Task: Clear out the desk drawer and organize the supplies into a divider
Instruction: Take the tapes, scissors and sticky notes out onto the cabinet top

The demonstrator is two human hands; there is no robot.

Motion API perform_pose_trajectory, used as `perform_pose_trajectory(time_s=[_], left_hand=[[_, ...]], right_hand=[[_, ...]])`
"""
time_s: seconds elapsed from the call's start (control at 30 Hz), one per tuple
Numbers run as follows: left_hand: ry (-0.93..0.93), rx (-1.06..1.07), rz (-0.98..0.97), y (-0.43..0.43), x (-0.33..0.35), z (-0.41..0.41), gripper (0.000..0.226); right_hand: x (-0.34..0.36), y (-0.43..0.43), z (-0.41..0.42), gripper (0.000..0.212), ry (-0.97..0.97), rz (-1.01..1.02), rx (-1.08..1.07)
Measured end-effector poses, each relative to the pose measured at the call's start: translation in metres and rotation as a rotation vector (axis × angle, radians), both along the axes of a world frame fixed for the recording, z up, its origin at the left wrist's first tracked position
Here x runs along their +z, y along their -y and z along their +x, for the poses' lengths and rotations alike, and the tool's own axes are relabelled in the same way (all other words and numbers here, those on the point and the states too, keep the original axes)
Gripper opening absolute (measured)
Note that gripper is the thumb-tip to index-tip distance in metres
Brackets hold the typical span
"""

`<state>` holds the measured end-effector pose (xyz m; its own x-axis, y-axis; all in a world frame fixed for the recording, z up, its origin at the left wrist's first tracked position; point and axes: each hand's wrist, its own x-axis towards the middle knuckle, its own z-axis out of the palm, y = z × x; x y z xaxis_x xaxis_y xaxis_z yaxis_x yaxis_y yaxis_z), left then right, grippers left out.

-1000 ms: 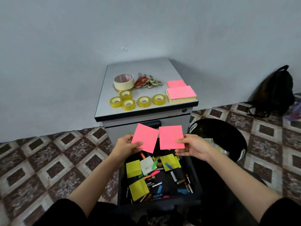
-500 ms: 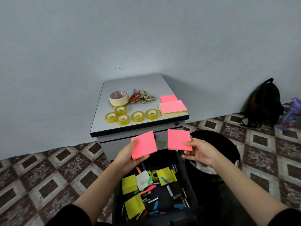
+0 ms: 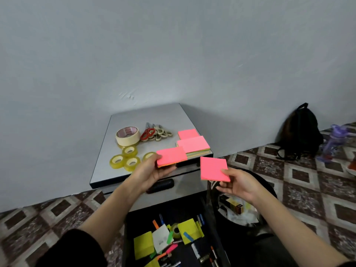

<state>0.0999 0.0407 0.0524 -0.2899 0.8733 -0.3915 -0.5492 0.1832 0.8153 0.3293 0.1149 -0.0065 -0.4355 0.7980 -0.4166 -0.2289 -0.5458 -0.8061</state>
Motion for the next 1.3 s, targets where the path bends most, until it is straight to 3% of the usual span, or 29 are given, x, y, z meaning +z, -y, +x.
perform_pose_trajectory(time_s=[0.17,0.27,0.73,1.3], left_hand=[[-0.233,-0.110,-0.035,-0.048,0.021,-0.005,0.012],[-0.392,-0.072,-0.045,-0.081,0.025,-0.013,0.013],[-0.374,-0.061,-0.146,-0.186,-0.002,-0.027,0.022],[-0.791,-0.087,-0.199,-0.195,-0.019,-0.025,0.015]], right_hand=[[0.014,-0.023,-0.003,0.014,-0.044,0.018,-0.101],[0.012,-0.033,0.001,0.012,-0.041,0.019,-0.105],[-0.036,-0.069,0.043,0.012,0.055,-0.105,-0.179],[-0.035,-0.069,0.037,0.011,0.043,-0.104,-0.181]])
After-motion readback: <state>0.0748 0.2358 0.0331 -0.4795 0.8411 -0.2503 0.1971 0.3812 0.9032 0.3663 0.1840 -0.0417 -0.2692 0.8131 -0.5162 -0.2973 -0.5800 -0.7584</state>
